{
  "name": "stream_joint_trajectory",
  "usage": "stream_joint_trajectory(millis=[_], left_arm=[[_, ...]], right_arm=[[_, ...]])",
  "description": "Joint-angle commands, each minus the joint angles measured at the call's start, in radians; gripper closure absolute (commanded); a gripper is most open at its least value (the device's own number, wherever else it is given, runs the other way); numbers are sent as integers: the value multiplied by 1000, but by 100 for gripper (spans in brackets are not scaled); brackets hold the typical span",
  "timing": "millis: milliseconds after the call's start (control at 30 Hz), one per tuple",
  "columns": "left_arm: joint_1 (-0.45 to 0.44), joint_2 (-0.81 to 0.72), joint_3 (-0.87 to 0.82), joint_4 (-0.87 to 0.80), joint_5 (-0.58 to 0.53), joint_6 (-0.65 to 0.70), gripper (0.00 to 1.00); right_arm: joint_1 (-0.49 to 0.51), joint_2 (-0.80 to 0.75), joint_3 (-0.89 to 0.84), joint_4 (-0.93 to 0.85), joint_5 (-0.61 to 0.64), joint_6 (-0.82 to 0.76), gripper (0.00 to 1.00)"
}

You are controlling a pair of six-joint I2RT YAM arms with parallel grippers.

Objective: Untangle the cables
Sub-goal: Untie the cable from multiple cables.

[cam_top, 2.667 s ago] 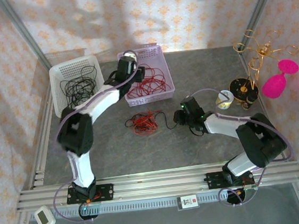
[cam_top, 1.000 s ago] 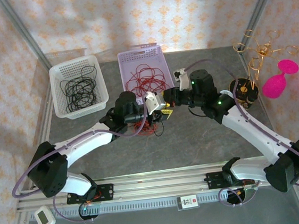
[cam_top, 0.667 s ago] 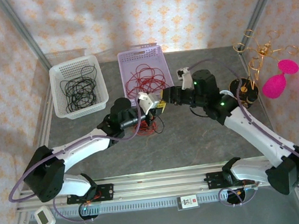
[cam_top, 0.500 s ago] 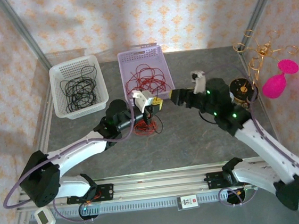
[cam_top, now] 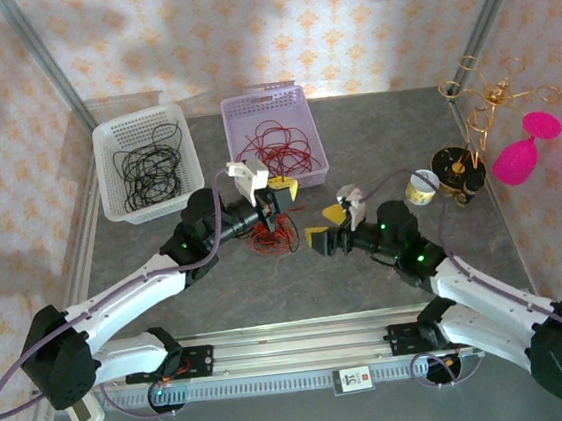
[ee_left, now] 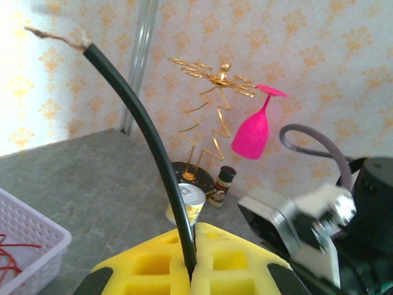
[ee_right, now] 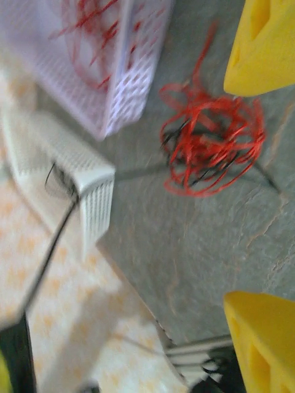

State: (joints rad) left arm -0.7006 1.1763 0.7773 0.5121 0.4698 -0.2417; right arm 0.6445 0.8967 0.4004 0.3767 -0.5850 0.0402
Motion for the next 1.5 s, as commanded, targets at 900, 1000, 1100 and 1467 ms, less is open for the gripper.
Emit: stream_joint_trajectory(millis=[900,1000,1100,1467], left_arm=[[-13,-148,238,-164,-20,-13,100],[-13,-141,277,-198,-44,9,100],[-14,-138,307,-220,-74,21,100],[-14,-117,534,-385,-188,114,100]], right_arm=[[153,634,-9,596,91,-80,53],[153,633,-19,594,128,-76,55],[153,628,-16,582,144,-82,57],[153,635,-23,556,239,-47,63]])
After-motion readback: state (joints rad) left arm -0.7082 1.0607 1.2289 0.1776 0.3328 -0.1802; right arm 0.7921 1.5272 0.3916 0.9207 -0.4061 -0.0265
